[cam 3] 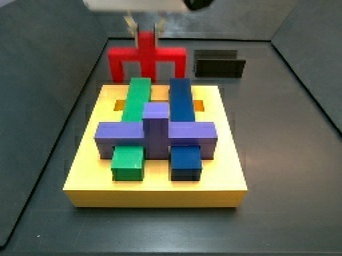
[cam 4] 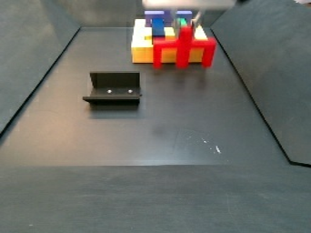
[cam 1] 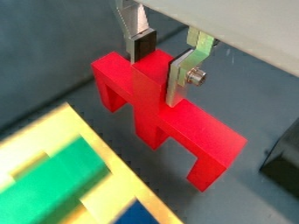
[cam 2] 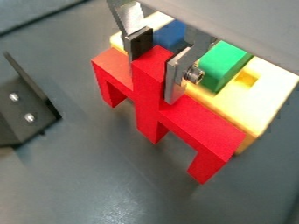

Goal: Pick up the red object. Move up. Move to above the board. Insert the red object.
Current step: Move up, then move to above the board.

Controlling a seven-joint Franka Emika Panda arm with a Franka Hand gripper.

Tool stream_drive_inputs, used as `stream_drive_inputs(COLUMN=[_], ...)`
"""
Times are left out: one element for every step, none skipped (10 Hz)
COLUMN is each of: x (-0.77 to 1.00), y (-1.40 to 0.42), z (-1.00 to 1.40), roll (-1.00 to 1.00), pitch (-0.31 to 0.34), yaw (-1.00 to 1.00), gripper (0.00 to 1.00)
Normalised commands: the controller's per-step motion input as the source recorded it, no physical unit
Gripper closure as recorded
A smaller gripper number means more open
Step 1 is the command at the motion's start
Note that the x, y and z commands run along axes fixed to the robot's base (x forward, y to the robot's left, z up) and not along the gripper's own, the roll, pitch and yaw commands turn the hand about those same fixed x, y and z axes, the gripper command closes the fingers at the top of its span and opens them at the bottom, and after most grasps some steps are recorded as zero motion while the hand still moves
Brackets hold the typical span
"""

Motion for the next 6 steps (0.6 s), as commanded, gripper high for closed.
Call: stream_drive_inputs(x=[-0.01, 0.00, -0.01, -0.05, 0.02, 0.08], y=[-0.02, 0.00, 0.01, 0.00, 0.00, 0.00], z=[0.20, 1.40, 1.40, 1.40, 1.40, 1.40], roll=[-0.03, 0.00, 0.00, -0.02, -0.05, -0.05], pitch=[-0.014, 0.000, 0.026, 0.030, 0.031, 0.082], yaw=[0.00, 0.00, 0.01, 0.00, 0.00, -0.01], gripper=[1.00, 1.00, 1.00, 1.00, 1.00, 1.00])
